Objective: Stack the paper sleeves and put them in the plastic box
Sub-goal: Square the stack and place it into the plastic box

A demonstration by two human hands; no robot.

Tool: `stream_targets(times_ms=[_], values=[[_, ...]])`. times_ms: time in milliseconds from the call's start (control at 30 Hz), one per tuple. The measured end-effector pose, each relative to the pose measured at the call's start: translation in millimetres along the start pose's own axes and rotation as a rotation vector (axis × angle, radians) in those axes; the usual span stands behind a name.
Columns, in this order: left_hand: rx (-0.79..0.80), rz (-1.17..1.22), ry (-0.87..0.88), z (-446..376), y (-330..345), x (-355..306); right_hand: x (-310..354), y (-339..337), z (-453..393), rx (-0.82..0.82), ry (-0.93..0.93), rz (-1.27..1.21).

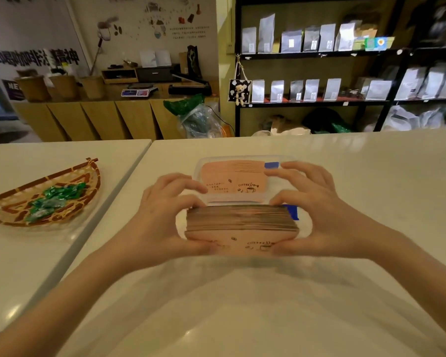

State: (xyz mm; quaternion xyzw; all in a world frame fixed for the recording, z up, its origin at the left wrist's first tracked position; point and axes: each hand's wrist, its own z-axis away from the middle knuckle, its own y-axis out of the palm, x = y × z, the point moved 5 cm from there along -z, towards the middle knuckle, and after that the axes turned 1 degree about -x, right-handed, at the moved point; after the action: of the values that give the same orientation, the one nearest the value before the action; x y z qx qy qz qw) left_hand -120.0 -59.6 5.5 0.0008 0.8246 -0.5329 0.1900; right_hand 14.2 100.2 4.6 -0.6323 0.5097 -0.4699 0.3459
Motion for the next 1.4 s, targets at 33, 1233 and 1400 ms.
stream_targets(times_ms=[33,1233,1400], values=[[-0.008,-0.020,0.018,-8,-12,-4,1,-12,-6,-0.017,-0.007,0.005],[0.584,-0.397,-0.246,-119,27,61,-78,19,-91,0.268,0.251,0.184],[0.569,-0.416,-0.251,-119,23,60,-80,19,-91,0.272,0.271,0.177]])
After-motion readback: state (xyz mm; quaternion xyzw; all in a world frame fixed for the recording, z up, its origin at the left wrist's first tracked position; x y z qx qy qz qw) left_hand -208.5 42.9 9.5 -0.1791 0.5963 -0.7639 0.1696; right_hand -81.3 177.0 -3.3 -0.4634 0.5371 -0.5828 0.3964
